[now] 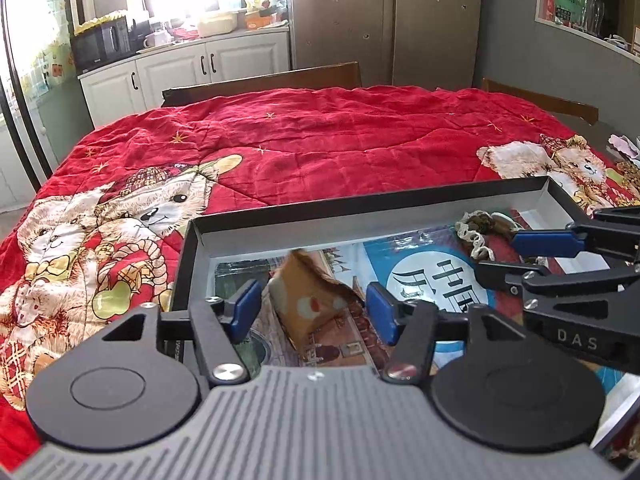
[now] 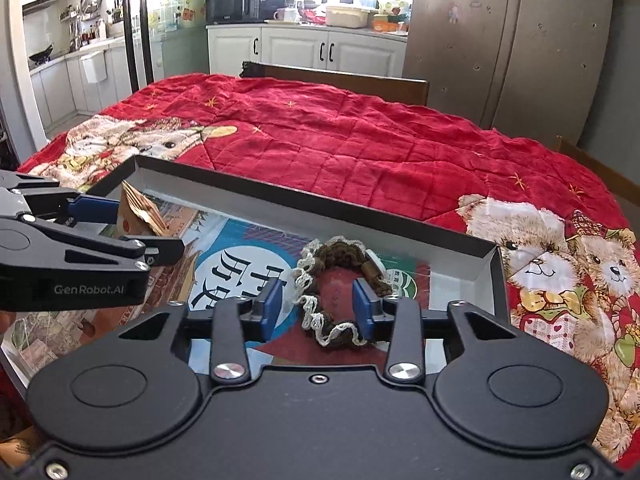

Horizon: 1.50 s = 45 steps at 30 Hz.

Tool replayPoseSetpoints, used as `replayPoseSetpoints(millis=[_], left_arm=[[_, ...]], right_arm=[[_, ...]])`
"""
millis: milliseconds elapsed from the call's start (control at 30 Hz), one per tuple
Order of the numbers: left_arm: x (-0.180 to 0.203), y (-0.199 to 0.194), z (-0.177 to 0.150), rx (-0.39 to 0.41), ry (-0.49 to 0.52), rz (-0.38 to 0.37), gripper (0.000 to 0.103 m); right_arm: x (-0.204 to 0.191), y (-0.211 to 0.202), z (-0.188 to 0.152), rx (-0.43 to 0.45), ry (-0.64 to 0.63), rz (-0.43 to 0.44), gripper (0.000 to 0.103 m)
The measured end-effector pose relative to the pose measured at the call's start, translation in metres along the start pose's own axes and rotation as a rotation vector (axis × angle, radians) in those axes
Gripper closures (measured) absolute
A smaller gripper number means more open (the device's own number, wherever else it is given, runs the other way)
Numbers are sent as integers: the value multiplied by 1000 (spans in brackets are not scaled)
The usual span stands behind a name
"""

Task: Organize objects
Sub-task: 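Lower the scrunchie onto the card in the box and open the right gripper, then withdraw the right gripper from the box back toward the scattered accessories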

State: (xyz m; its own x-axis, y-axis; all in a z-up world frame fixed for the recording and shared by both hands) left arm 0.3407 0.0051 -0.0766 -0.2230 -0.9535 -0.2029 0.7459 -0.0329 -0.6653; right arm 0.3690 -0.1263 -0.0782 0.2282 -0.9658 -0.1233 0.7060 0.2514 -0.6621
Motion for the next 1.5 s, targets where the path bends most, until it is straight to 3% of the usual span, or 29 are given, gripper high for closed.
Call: replayPoseSetpoints(millis=[367,1500], left_arm=[[-4,-10,0,19,1,19,23],[-4,-82,-1,138,56,51,12]], right_arm=[[9,-14,6,50,51,6,56],[25,-85,-4,104,122,36,52]])
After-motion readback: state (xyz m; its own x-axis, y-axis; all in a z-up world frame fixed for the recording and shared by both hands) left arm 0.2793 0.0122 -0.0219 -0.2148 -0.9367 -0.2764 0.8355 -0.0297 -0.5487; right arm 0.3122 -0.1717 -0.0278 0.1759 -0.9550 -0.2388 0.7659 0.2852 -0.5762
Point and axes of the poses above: each gripper's, at about its wrist camera, not at the fingertips, and y roughly the way its jaws point, x to its right, z to its top, the point moved 8 cm from there along y, roughly the way its jaws point, and after that the axes turned 13 degrees about y, right-handed, at the moved point
